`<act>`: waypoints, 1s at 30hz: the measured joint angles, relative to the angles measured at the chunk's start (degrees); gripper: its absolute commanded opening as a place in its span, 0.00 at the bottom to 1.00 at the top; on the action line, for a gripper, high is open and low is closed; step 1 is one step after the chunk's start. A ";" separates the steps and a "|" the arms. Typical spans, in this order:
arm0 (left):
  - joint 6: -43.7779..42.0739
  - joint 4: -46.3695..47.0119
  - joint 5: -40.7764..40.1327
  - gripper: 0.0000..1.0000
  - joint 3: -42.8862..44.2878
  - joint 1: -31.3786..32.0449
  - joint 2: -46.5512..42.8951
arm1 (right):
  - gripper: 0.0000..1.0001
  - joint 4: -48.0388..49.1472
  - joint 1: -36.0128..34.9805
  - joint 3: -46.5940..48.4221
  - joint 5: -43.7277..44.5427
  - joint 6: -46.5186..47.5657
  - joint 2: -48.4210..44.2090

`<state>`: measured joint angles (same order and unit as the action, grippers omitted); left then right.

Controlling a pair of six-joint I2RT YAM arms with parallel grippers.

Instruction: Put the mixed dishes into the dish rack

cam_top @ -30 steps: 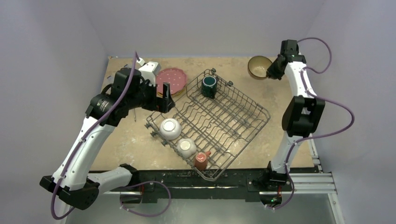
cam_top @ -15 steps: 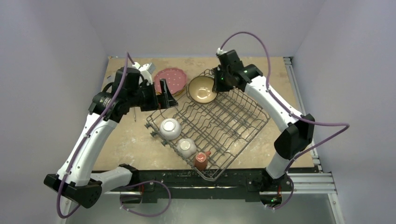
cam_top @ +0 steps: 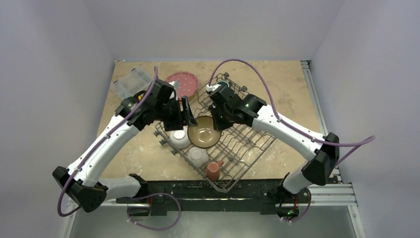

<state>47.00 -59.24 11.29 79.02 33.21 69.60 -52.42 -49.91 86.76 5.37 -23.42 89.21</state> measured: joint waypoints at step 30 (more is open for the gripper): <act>-6.12 -4.24 -2.14 0.00 2.86 2.78 6.19 | 0.84 -3.80 -5.64 10.80 5.77 -4.70 -0.50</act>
<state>40.88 -63.48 9.15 81.89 35.99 75.79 -56.23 -55.55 97.56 11.14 -28.12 88.71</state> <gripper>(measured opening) 0.088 0.637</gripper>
